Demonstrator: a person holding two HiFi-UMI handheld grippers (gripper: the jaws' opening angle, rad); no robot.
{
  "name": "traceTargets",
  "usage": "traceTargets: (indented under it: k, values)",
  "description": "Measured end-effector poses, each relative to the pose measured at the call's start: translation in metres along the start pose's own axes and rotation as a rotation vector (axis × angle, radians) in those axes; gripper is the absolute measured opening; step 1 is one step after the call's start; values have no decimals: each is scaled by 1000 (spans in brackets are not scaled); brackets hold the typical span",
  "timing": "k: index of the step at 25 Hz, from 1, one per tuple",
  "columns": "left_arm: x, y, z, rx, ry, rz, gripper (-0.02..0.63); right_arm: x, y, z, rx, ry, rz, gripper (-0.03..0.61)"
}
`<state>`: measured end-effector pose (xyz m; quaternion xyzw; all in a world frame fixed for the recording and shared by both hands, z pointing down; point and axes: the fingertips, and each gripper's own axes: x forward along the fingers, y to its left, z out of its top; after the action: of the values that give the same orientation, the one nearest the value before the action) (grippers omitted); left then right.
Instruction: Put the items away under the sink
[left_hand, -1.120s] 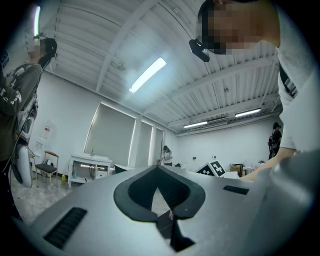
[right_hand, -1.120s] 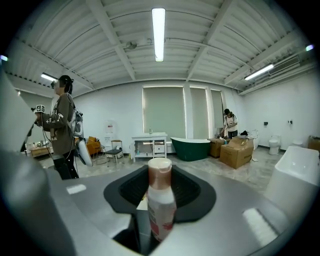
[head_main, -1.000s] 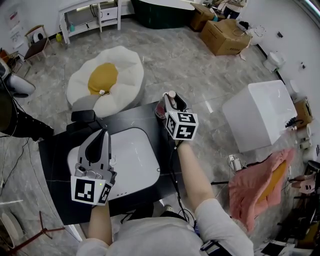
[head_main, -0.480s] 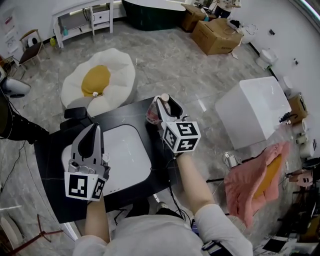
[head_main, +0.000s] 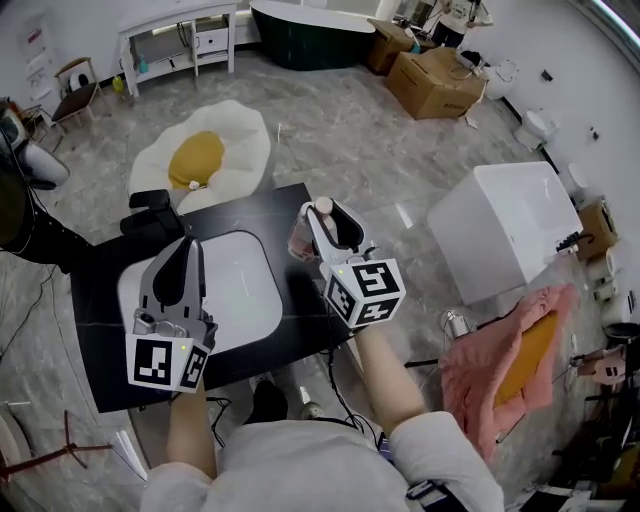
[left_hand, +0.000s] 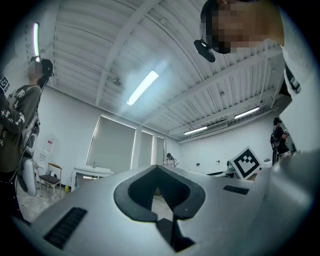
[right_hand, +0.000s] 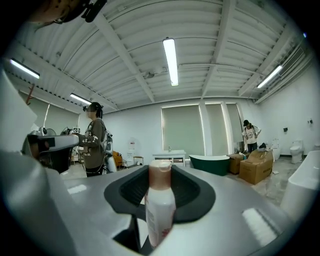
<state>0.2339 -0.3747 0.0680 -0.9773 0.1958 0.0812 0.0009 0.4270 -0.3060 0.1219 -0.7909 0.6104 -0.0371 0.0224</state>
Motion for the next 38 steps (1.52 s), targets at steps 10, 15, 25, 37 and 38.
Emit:
traceTargets:
  k: [10, 15, 25, 37, 38]
  values:
    - [-61, -65, 33, 49, -37, 73, 5, -93, 26, 20, 9, -47, 107, 141]
    - [-86, -101, 48, 75, -46, 100, 5, -135, 33, 33, 17, -68, 156, 140]
    - [-147, -156, 67, 120, -58, 188, 5, -204, 58, 47, 18, -101, 270, 140]
    - [-226, -158, 78, 157, -65, 337, 5, -240, 120, 31, 14, -98, 413, 138]
    - [-233, -155, 81, 158, -66, 348, 5, -241, 128, 32, 15, -98, 422, 138]
